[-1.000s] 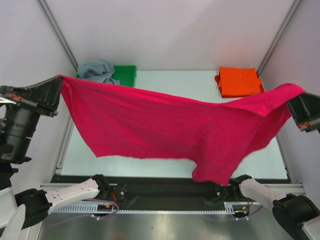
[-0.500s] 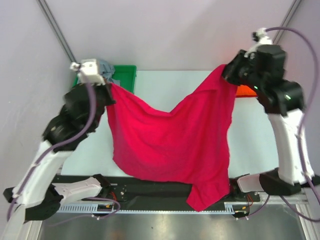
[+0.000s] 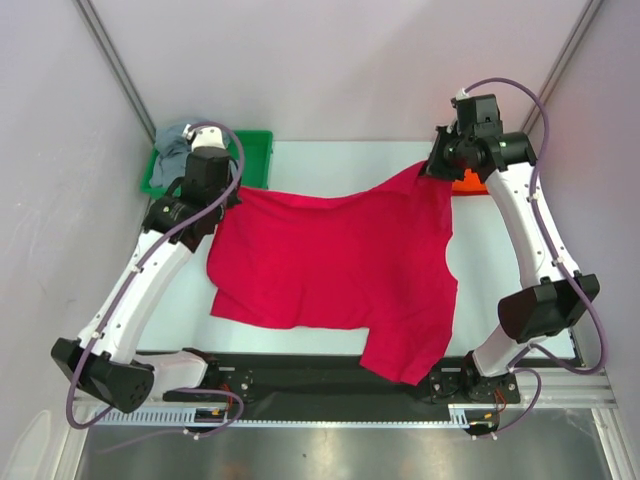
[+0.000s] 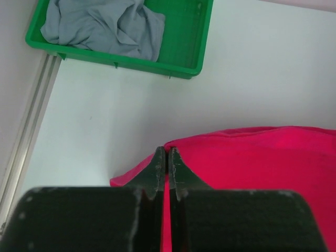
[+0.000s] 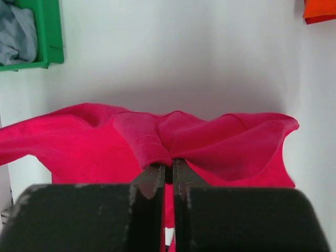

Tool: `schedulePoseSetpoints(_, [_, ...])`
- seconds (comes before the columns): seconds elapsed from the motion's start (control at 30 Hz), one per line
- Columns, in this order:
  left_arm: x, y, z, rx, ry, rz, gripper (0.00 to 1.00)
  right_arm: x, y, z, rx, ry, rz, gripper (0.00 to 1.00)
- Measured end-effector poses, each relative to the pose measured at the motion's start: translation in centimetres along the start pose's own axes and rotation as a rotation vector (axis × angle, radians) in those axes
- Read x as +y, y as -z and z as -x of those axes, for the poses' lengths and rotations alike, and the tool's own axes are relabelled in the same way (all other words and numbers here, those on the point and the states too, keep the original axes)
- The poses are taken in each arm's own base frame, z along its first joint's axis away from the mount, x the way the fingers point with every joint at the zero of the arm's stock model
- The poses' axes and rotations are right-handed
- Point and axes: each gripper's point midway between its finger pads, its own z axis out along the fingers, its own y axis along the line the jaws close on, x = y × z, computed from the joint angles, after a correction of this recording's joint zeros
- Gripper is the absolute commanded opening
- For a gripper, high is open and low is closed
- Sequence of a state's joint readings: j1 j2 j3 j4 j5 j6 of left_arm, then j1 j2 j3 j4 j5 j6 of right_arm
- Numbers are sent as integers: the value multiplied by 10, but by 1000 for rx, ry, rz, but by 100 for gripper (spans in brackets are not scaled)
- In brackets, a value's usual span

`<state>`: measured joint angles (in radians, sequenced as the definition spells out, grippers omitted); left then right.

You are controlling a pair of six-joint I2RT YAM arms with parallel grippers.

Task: Fold and stack the t-shirts
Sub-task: Flatten the tshirt out

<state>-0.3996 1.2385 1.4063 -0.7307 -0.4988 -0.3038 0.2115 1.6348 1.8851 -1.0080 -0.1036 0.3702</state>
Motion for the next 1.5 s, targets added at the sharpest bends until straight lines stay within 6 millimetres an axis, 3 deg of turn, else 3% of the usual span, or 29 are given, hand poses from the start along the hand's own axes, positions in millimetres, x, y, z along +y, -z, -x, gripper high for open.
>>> schedulePoseSetpoints(0.2, [-4, 8, 4, -9, 47, -50, 0, 7, 8, -17, 75, 14, 43, 0])
schedulePoseSetpoints(0.33, [-3, 19, -5, -9, 78, -89, 0, 8, 12, -58, 186, 27, 66, 0])
schedulePoseSetpoints(0.5, [1, 25, -33, 34, 80, -107, 0, 24, 10, -155, 452, 110, 97, 0])
schedulePoseSetpoints(0.63, [4, 21, -60, 96, 60, -101, 0, 34, -4, -238, 705, 202, 89, 0])
schedulePoseSetpoints(0.77, [4, 17, -75, 134, 46, -102, 0, 16, -32, -300, 903, 214, 17, 1])
schedulePoseSetpoints(0.83, [3, 17, -79, 142, 44, -108, 0, 5, -47, -317, 964, 205, -32, 21])
schedulePoseSetpoints(0.87, [3, 17, -80, 146, 43, -112, 0, 3, -55, -321, 975, 203, -46, 35])
schedulePoseSetpoints(1.0, [3, 17, -84, 152, 42, -118, 0, 1, -70, -320, 941, 215, -78, 56])
schedulePoseSetpoints(1.13, [1, 16, -88, 161, 40, -125, 0, 14, -63, -309, 838, 220, -40, 50])
schedulePoseSetpoints(1.3, [-1, 15, -96, 182, 35, -136, 0, 9, -25, -318, 741, 179, 28, 52])
schedulePoseSetpoints(1.37, [-1, 14, -99, 188, 35, -136, 0, 7, -16, -315, 709, 147, 38, 46])
schedulePoseSetpoints(1.43, [-2, 14, -100, 194, 38, -141, 0, 5, -18, -306, 672, 103, 44, 44])
schedulePoseSetpoints(1.5, [-3, 14, -102, 198, 38, -144, 1, -6, -26, -303, 637, 39, 35, 50])
